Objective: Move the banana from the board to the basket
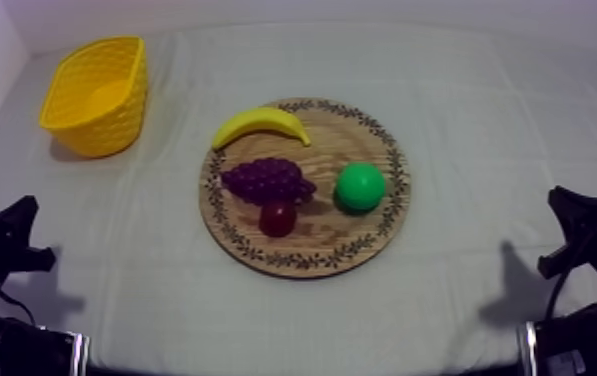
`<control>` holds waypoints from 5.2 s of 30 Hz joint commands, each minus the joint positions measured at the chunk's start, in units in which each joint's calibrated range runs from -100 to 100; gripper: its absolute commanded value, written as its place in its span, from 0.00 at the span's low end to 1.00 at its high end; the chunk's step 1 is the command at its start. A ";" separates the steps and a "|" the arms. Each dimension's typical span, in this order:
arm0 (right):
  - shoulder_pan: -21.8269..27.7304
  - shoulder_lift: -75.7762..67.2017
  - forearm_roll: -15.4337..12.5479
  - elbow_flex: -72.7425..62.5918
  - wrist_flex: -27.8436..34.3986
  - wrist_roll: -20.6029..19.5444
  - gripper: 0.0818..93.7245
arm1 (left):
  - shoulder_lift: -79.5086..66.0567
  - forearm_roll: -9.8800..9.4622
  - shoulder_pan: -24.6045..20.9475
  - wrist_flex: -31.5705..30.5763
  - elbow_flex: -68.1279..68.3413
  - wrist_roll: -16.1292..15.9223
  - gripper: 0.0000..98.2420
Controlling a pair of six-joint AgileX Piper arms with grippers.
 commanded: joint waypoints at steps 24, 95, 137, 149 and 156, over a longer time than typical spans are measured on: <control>0.01 -0.04 -0.02 -0.03 -0.07 0.00 0.00 | 17.80 5.26 -3.03 -4.14 -21.28 -7.34 0.00; 0.01 -0.04 -0.02 -0.03 -0.07 0.00 0.00 | 94.32 1.74 21.38 1.77 -68.11 -17.34 0.03; 0.01 -0.04 -0.02 -0.03 -0.07 0.00 0.00 | 105.05 -2.13 22.83 3.17 -73.91 -9.12 0.59; 0.01 -0.04 -0.02 -0.03 -0.07 0.00 0.00 | 120.87 -2.32 22.61 12.47 -86.71 -9.27 0.59; 0.01 -0.04 -0.02 -0.03 -0.07 0.00 0.00 | 129.93 -4.04 22.51 20.02 -96.19 -6.75 0.57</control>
